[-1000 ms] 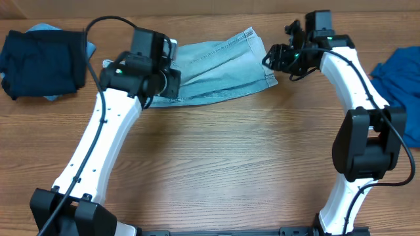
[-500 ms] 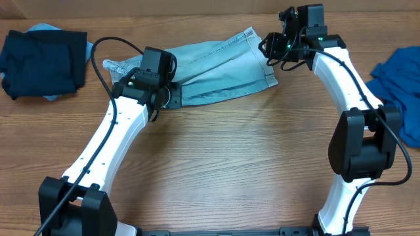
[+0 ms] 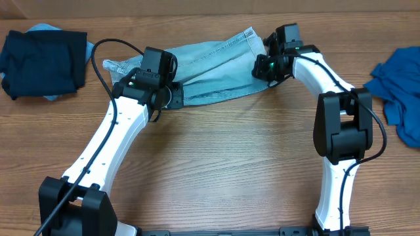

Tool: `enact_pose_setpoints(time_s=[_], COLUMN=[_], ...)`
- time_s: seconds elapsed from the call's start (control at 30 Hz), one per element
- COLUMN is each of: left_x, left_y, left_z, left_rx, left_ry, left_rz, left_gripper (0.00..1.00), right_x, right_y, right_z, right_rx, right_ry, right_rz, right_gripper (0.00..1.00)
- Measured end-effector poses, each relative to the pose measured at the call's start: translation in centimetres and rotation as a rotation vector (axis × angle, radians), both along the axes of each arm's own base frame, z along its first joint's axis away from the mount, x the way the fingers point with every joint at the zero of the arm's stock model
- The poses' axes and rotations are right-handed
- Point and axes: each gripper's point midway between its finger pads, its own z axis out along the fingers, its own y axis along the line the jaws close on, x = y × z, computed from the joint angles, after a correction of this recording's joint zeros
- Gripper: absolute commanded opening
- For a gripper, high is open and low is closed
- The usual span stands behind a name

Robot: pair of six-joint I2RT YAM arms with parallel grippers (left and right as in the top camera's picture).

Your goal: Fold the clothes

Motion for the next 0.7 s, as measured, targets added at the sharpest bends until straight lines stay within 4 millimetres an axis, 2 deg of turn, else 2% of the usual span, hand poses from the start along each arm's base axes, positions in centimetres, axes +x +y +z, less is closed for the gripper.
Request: enact_pose_setpoints(time_s=[0.23, 0.5, 0.7], left_x=[-0.4, -0.9, -1.2], left_y=[0.1, 0.2, 0.3], left_z=[-0.2, -0.4, -0.6], left_rx=[0.005, 0.008, 0.012], left_ry=[0.019, 0.04, 0.054], left_rz=[0.0, -0.002, -0.001], left_gripper=[0.38, 0.38, 0.38], right_x=[-2.5, -3.4, -6.3], right_y=[-1.9, -2.4, -3.1], right_z=[-1.4, -1.5, -1.6], right_rx=[-0.131, -0.17, -0.206], right_ry=[0.109, 0.125, 0.239], right_rz=[-0.031, -0.035, -0.034], right_gripper=[0.04, 0.04, 0.04])
